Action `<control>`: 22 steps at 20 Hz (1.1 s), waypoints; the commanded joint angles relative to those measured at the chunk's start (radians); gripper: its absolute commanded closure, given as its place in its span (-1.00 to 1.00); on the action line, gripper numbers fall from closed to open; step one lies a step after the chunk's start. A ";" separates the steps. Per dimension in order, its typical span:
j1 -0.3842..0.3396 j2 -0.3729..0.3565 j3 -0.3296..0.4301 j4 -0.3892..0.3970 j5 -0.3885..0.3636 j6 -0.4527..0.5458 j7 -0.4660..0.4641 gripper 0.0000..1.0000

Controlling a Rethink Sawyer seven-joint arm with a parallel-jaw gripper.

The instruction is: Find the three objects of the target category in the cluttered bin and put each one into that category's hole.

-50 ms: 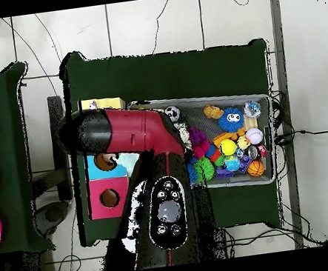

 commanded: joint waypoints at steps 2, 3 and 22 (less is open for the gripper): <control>-0.042 -0.010 0.069 0.080 -0.036 0.114 0.020 1.00; -0.046 -0.007 0.079 0.084 -0.032 0.115 0.016 1.00; -0.031 0.028 0.164 0.224 0.018 0.002 0.054 1.00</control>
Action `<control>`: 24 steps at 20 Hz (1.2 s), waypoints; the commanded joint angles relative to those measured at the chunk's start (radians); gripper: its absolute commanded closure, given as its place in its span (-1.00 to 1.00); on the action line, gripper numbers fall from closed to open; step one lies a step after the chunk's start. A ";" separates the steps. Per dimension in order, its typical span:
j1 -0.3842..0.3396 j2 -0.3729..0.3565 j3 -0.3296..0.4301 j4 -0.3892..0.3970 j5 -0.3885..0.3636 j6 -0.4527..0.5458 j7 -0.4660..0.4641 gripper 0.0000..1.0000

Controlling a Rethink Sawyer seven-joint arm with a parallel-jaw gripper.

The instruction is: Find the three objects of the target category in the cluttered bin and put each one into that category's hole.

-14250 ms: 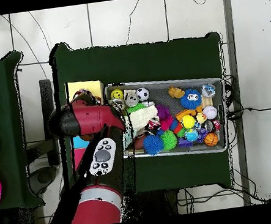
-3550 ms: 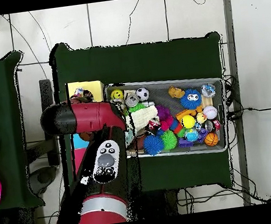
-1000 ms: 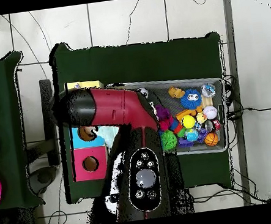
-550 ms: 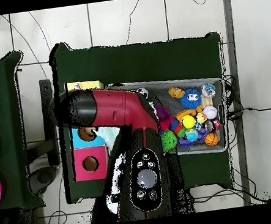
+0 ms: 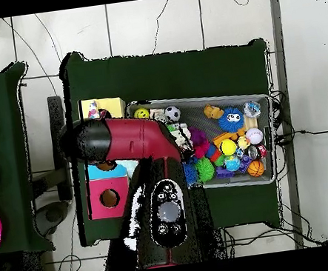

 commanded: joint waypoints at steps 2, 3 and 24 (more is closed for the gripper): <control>-0.037 0.020 0.136 0.172 0.032 -0.005 0.049 1.00; -0.040 0.013 0.146 0.184 0.038 -0.009 0.048 1.00; -0.053 0.117 0.228 0.116 0.058 -0.195 0.119 1.00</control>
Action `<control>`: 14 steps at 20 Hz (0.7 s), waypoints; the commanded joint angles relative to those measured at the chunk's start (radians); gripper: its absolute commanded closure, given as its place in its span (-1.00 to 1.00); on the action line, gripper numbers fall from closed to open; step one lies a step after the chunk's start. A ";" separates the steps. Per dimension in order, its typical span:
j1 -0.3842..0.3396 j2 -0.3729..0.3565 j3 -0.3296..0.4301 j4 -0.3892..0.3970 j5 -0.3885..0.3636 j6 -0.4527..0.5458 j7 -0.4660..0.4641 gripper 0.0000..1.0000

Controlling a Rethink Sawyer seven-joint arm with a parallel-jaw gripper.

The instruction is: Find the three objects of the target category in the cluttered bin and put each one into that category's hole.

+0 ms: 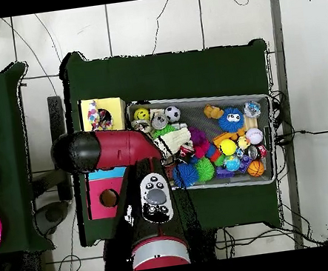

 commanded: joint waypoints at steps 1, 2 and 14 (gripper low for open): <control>-0.024 0.068 0.099 0.022 0.049 -0.073 0.134 1.00; -0.014 0.061 0.103 0.025 0.061 -0.076 0.151 1.00; 0.031 0.155 0.026 -0.136 0.038 -0.074 0.183 1.00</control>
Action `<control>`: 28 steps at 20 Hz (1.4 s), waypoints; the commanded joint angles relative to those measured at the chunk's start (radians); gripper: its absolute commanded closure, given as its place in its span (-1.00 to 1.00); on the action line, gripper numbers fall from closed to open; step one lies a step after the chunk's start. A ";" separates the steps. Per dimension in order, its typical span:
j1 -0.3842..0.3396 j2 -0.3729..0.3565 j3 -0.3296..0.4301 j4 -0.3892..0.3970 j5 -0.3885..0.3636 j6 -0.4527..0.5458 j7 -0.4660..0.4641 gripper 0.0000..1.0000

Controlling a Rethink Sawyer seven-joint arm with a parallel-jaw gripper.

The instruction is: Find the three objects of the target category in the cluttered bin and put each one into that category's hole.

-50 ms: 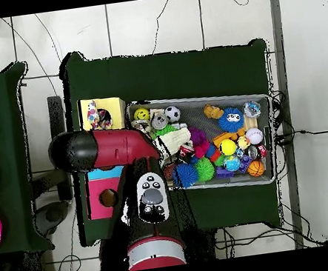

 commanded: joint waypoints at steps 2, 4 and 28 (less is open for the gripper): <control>0.024 0.163 0.024 -0.145 0.032 -0.104 0.198 1.00; 0.029 0.178 0.010 -0.164 0.027 -0.113 0.201 1.00; 0.039 0.116 -0.059 -0.210 0.009 -0.053 0.185 1.00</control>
